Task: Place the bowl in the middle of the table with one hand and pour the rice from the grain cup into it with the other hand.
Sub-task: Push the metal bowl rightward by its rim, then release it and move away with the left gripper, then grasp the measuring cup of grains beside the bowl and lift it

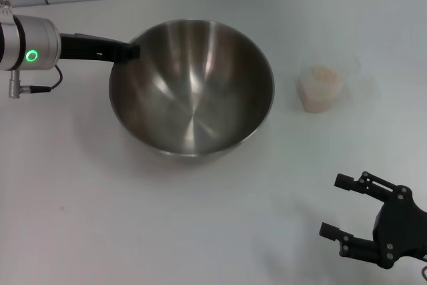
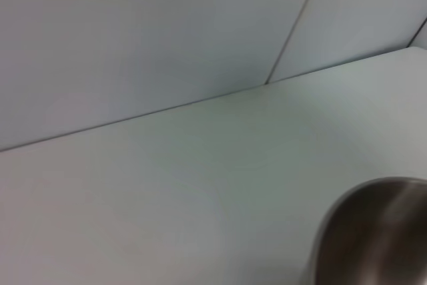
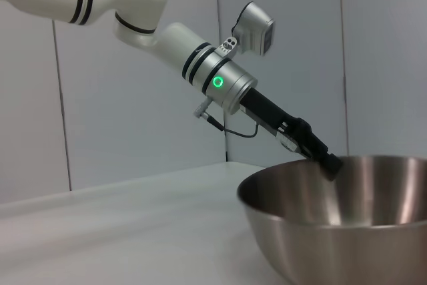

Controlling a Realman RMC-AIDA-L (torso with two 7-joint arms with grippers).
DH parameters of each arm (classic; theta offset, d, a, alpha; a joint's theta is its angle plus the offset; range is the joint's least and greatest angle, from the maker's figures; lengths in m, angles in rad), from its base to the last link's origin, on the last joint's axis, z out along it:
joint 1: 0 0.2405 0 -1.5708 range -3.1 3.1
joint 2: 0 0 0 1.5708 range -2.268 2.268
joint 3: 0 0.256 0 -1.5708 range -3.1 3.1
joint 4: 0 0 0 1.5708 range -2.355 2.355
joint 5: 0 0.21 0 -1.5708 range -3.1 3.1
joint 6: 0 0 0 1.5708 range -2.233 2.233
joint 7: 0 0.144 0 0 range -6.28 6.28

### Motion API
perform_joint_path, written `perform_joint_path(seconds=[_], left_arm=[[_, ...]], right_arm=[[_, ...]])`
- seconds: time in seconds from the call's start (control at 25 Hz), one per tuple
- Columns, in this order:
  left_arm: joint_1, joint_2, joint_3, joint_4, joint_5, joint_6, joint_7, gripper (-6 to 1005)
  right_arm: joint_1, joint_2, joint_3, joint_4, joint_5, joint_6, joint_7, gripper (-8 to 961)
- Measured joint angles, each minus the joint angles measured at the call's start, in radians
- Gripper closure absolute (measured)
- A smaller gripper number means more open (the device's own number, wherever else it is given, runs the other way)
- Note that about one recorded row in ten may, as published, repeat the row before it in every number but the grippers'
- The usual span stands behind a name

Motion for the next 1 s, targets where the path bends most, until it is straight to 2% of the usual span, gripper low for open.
perform_joint_path(seconds=[0.24, 0.32, 0.48, 0.56, 0.68, 0.72, 0.76, 0.8, 0.84, 0.92, 0.96, 1.0], left_arm=[[0.032, 0.0, 0.001, 0.051, -0.029, 0.054, 0.064, 883], [0.066, 0.0, 0.002, 0.108, -0.068, 0.121, 0.119, 819], [0.187, -0.001, 0.021, 0.291, -0.178, 0.258, 0.222, 691], [0.288, 0.0, 0.058, 0.422, -0.237, 0.309, 0.265, 627], [0.443, 0.0, 0.105, 0.611, -0.284, 0.309, 0.306, 488], [0.443, 0.0, 0.105, 0.611, -0.284, 0.309, 0.306, 441], [0.504, 0.001, 0.126, 0.675, -0.298, 0.312, 0.341, 395], [0.504, 0.001, 0.126, 0.675, -0.298, 0.312, 0.341, 355], [0.549, 0.003, 0.148, 0.718, -0.309, 0.327, 0.381, 315], [0.549, 0.003, 0.148, 0.718, -0.309, 0.327, 0.381, 234], [0.642, 0.002, 0.203, 0.79, -0.313, 0.365, 0.44, 194], [0.642, 0.002, 0.203, 0.79, -0.313, 0.365, 0.44, 187]], right_arm=[[0.001, 0.001, 0.0, 0.0, 0.0, 0.0, 0.0, 153], [0.001, 0.001, 0.002, 0.0, 0.002, 0.0, 0.0, 153], [-0.003, 0.005, 0.063, 0.006, 0.003, 0.012, 0.0, 153], [-0.012, 0.015, 0.128, 0.006, 0.003, 0.031, 0.003, 153], [-0.022, 0.031, 0.2, -0.001, 0.002, 0.051, 0.013, 153], [-0.023, 0.034, 0.214, -0.003, 0.002, 0.059, 0.017, 153], [-0.023, 0.036, 0.223, -0.004, 0.003, 0.068, 0.021, 153], [-0.022, 0.038, 0.241, -0.004, 0.004, 0.084, 0.03, 153], [-0.02, 0.041, 0.275, -0.004, 0.005, 0.113, 0.046, 153], [-0.018, 0.052, 0.347, -0.005, 0.005, 0.164, 0.069, 152], [-0.017, 0.058, 0.389, -0.006, 0.005, 0.191, 0.076, 152], [-0.016, 0.064, 0.422, -0.009, 0.005, 0.212, 0.076, 152]])
